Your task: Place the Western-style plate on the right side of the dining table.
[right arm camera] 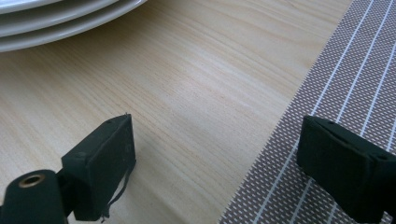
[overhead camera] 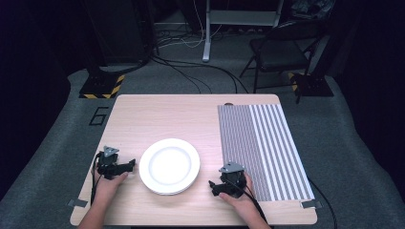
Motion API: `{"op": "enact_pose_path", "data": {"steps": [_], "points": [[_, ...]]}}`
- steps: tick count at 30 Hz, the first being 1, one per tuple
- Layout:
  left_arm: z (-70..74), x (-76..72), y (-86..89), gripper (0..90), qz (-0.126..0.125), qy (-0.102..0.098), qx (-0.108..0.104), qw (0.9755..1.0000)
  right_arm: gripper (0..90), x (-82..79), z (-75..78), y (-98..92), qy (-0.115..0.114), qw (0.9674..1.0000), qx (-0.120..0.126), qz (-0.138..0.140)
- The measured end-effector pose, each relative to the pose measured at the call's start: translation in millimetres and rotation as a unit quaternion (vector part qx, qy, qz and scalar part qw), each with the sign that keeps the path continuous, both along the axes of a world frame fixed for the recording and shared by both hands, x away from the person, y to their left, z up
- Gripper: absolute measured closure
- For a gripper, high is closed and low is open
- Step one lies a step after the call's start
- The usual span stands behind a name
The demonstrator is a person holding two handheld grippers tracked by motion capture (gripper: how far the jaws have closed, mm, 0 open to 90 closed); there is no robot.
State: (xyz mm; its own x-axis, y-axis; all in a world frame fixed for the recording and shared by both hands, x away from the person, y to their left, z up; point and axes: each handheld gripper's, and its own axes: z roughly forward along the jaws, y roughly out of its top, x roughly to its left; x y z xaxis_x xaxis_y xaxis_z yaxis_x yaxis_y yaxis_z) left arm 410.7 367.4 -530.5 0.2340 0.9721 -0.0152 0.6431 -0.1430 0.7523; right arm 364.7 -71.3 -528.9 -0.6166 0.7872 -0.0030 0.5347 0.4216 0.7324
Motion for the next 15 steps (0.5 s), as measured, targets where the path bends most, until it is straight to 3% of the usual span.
{"op": "enact_pose_path", "data": {"steps": [15], "points": [[0.4, 1.4, -0.7, 13.3, 0.000, 0.005, 0.002, 1.0000, 10.6, -0.6, 0.0, -0.2, -0.001, 1.0000, -0.002, 0.001]]}}
